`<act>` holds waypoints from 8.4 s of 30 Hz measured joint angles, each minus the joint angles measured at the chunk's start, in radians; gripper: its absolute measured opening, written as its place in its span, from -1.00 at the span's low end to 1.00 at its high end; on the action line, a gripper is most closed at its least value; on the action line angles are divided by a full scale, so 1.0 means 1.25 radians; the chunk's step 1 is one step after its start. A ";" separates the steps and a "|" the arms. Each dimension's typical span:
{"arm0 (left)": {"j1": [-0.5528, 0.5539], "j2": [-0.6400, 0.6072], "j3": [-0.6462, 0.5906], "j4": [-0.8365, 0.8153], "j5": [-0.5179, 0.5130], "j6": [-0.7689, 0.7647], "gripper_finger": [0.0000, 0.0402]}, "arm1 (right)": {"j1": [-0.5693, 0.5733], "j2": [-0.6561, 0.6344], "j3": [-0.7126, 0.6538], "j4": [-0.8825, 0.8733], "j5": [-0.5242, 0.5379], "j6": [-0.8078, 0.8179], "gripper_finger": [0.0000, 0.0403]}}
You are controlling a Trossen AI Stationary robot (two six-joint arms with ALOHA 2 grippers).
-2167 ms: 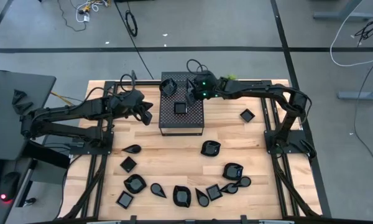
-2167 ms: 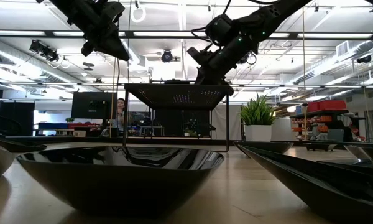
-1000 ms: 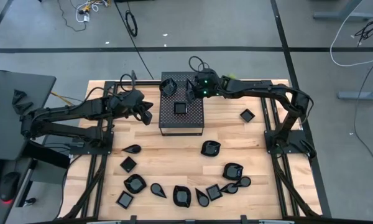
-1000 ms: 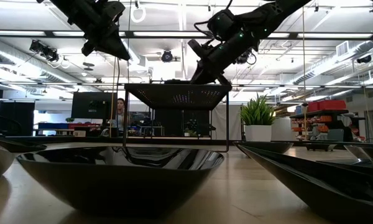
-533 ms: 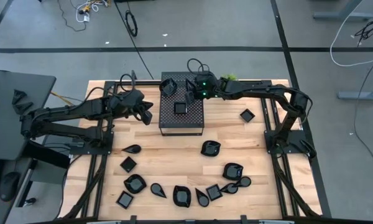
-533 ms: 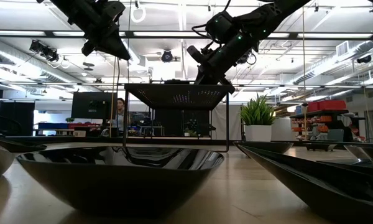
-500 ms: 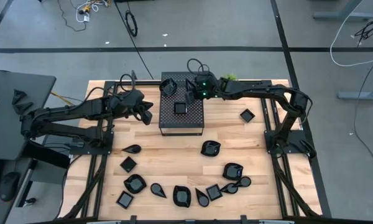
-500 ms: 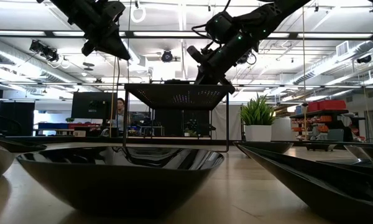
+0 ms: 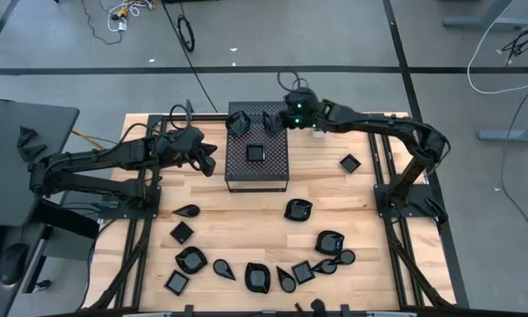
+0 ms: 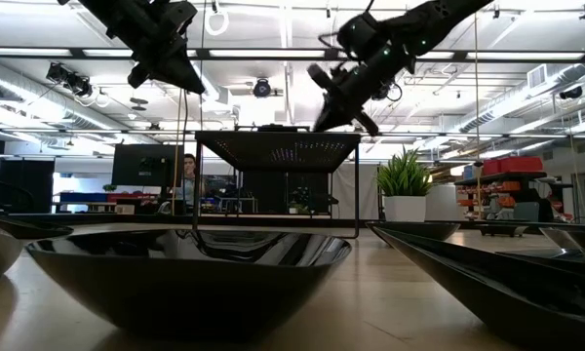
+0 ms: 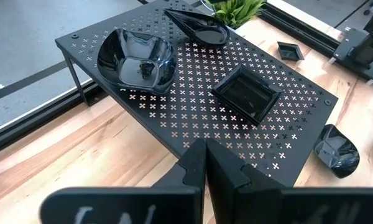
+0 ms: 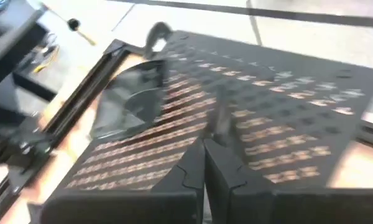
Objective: Pick & Place Mini shaped plates
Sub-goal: Stack the leaf shaped plate on top of the leaf shaped plate on the shelf
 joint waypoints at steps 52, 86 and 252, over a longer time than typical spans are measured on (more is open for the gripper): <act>-0.790 0.199 0.000 -0.177 0.200 -0.483 -0.15 | 0.354 -0.260 -0.001 -0.357 0.248 -0.309 -0.97; -0.663 0.494 0.000 -0.123 0.350 -0.125 -0.66 | 0.479 -0.263 -0.001 -0.306 0.251 -0.258 -0.97; 0.364 0.695 0.696 -0.299 0.131 0.059 -0.98 | 0.474 -0.368 0.000 -0.293 0.313 -0.183 -0.97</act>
